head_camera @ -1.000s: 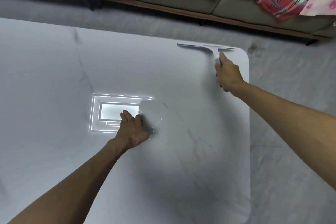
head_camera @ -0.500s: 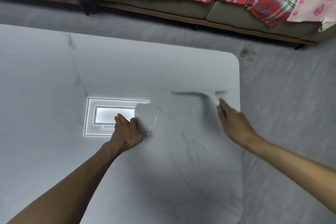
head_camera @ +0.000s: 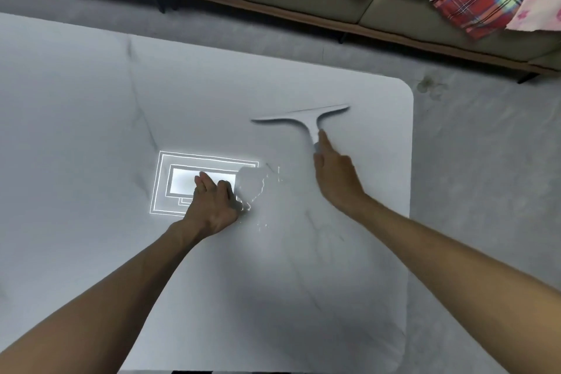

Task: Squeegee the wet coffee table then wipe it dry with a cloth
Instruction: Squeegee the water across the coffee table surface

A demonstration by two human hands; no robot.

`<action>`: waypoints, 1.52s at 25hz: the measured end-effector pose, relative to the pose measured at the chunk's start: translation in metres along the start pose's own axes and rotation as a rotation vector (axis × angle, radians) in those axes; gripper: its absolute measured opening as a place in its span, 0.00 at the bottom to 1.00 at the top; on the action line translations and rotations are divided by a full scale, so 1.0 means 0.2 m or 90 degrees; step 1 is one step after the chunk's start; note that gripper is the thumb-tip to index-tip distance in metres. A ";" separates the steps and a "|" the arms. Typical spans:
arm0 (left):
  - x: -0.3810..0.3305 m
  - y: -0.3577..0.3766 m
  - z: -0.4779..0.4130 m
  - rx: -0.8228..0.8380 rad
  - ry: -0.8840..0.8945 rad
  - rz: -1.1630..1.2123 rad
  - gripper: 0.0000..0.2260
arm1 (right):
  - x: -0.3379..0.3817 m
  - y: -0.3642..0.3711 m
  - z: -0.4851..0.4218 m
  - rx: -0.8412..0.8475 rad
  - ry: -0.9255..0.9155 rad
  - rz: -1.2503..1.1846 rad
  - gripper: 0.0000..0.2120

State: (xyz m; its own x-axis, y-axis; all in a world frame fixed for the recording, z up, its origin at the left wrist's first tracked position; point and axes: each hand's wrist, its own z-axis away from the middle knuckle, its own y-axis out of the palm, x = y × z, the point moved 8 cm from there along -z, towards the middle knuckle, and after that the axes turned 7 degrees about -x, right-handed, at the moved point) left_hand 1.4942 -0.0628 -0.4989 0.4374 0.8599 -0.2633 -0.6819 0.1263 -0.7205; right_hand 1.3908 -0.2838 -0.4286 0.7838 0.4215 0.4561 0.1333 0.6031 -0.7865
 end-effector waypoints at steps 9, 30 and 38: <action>0.09 0.11 0.33 -0.078 0.126 0.053 0.15 | -0.32 0.07 0.48 0.144 -0.189 0.174 0.25; 1.11 0.18 1.00 -0.287 -0.298 0.308 0.05 | 0.39 0.95 1.36 0.420 -0.763 0.424 0.21; 0.90 0.24 0.90 -0.272 -0.179 0.309 0.04 | 0.35 0.67 0.76 0.193 -0.472 0.344 0.19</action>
State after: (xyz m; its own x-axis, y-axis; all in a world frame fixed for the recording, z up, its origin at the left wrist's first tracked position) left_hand 1.4346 0.1871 -0.4642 -0.0658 0.8725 -0.4841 -0.4466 -0.4596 -0.7677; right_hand 1.3711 -0.0707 -0.4392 0.0981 0.9513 0.2922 -0.3767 0.3073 -0.8739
